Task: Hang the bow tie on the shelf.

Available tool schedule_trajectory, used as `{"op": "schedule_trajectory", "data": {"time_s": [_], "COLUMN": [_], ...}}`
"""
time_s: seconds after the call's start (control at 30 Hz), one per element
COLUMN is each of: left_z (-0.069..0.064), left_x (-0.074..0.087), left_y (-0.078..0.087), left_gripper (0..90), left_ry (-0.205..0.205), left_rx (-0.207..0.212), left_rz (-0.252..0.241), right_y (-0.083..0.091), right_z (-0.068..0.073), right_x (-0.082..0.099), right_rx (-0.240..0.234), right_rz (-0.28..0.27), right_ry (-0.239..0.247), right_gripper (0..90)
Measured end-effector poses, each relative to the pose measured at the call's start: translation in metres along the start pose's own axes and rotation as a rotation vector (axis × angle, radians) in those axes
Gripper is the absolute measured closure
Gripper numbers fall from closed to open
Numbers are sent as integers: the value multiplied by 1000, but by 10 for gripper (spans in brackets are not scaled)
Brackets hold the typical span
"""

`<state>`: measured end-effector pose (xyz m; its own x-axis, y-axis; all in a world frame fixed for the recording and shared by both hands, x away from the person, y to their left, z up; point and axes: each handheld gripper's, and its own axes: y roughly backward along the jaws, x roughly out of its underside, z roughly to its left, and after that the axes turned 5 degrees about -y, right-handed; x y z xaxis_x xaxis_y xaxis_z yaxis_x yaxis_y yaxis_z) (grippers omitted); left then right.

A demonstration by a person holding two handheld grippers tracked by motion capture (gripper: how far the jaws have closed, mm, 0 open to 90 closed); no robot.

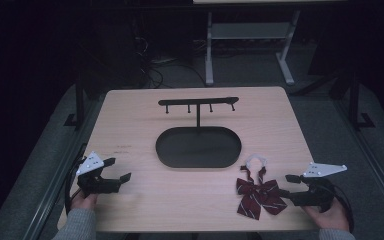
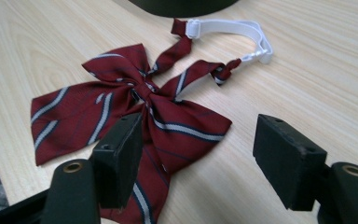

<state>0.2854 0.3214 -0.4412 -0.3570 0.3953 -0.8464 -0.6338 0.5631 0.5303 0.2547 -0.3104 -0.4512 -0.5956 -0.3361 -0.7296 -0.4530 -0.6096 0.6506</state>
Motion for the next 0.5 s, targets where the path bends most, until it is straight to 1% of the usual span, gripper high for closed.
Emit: {"op": "schedule_trajectory", "data": {"time_s": [0.13, 0.23, 0.27, 0.3, 0.37, 0.4, 0.5], "left_z": [-1, -2, -2, -2, -3, -2, -2], "left_x": [0, 0, -1, 0, 0, 0, 0], "left_y": [0, 0, 1, 1, 1, 1, 2], "left_gripper": [130, 130, 130, 130, 130, 130, 130], "left_ry": [-8, -1, -12, -7, -4, -13, -3], "left_rx": [3, 7, 8, 9, 12, 8, 6], "left_rz": [7, 2, 0, 1, 1, 0, -12], "right_y": [-2, -3, -4, -5, -5, -6, -6], "right_z": [2, 2, 2, 2, 2, 3, 5], "right_x": [-2, -3, -3, -3, -5, -7, -10], "right_rx": [-3, -4, -6, -12, -14, -12, -9], "right_rz": [5, 9, 11, 10, 14, 16, 20], "right_ry": [10, 15, 13, 8, 15, 18, 32], "right_gripper": [316, 314, 313, 313, 315, 315, 315]}}
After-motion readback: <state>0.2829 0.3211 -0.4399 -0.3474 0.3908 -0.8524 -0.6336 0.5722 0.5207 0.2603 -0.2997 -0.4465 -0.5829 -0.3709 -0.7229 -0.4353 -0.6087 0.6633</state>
